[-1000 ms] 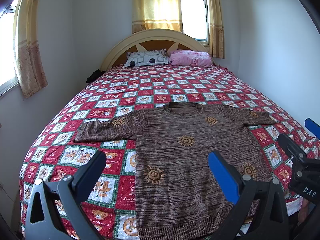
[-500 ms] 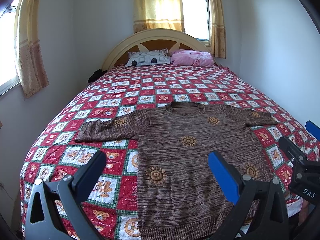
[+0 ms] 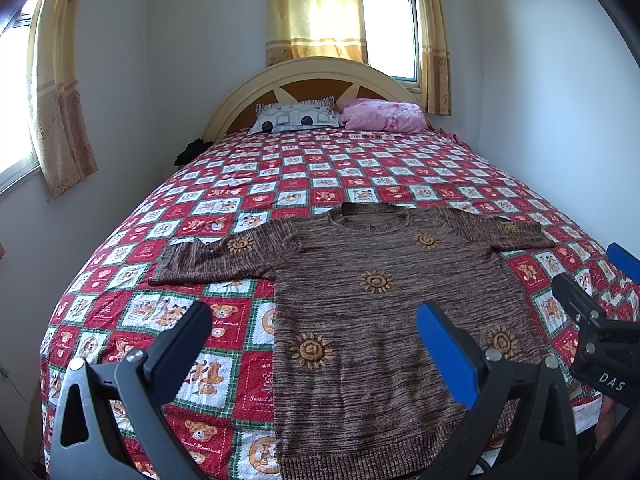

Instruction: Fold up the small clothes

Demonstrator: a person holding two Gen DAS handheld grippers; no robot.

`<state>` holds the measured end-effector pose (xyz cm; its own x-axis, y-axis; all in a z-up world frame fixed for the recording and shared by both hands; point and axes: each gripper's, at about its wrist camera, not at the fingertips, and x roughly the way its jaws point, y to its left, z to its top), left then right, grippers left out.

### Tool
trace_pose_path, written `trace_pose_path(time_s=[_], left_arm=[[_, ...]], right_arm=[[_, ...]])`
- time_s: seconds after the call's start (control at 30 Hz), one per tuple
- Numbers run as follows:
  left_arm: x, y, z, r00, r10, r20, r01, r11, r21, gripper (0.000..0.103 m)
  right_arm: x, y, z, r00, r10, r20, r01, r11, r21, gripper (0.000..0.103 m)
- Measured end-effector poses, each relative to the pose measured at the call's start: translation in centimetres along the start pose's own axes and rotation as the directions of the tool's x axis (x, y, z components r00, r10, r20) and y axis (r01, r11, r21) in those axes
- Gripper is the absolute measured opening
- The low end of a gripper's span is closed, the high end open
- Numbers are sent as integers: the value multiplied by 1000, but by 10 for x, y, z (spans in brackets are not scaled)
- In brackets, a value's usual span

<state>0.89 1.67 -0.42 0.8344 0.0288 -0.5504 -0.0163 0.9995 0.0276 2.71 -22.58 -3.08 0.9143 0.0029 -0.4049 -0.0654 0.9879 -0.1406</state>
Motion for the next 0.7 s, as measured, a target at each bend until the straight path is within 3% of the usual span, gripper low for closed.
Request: trace_pose_path(time_s=[0.33, 0.7], left_arm=[[7, 2, -1, 1000, -10, -6, 10, 1000, -1, 103], [59, -7, -2, 997, 14, -77, -9, 998, 64, 103]], right_arm=[[17, -3, -6, 999, -20, -29, 19, 1000, -6, 102], [72, -19, -23, 990, -71, -120, 69, 997, -24, 102]])
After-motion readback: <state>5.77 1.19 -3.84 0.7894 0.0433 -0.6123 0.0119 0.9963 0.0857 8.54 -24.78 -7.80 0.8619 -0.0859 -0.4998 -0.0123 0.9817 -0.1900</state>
